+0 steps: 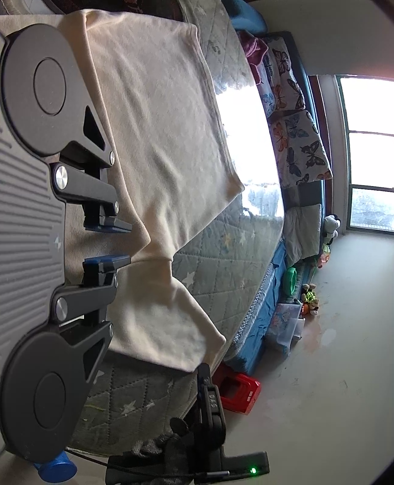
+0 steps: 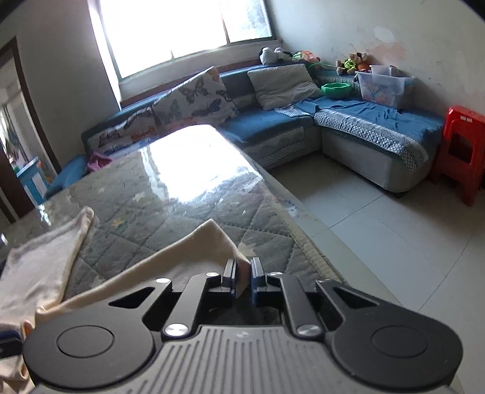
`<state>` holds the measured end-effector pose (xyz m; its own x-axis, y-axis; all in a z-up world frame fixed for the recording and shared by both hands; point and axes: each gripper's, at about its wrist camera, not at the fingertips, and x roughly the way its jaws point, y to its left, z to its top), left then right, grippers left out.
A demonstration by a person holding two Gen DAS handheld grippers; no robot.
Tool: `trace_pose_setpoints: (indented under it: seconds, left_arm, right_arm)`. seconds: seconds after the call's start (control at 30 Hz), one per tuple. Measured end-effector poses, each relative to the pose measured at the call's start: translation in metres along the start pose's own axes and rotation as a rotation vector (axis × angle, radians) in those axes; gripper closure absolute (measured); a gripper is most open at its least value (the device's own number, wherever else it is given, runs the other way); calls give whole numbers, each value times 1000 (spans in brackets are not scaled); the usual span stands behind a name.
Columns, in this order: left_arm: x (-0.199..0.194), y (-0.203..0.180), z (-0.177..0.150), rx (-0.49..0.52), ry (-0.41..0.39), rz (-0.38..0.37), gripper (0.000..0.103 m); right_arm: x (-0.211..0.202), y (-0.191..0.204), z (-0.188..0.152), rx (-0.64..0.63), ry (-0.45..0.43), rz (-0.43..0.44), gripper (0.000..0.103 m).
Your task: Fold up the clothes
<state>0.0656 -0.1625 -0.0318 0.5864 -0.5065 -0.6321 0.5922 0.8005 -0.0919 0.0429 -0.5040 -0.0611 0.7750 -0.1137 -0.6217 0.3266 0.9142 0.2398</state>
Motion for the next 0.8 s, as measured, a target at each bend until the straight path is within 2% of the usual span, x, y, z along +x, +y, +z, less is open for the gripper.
trace_pose_setpoints:
  seconds: [0.27, 0.43, 0.53, 0.6, 0.67, 0.8]
  left_arm:
    - [6, -1, -1, 5, 8, -3, 86]
    - [13, -2, -3, 14, 16, 7, 86]
    - [6, 1, -3, 0, 6, 3, 86]
    - [-2, 5, -5, -9, -5, 5, 81]
    - [-12, 11, -8, -19, -17, 20, 77]
    - [-41, 32, -17, -62, -56, 62, 77]
  right_arm:
    - [-28, -4, 5, 15, -77, 38, 99]
    - [-50, 8, 16, -12, -127, 83, 99]
    - [-64, 21, 24, -36, -149, 129, 99]
    - [-75, 33, 29, -58, -159, 166, 99]
    - [-86, 48, 34, -92, -171, 206, 99]
    - [-107, 91, 41, -175, -192, 307, 99]
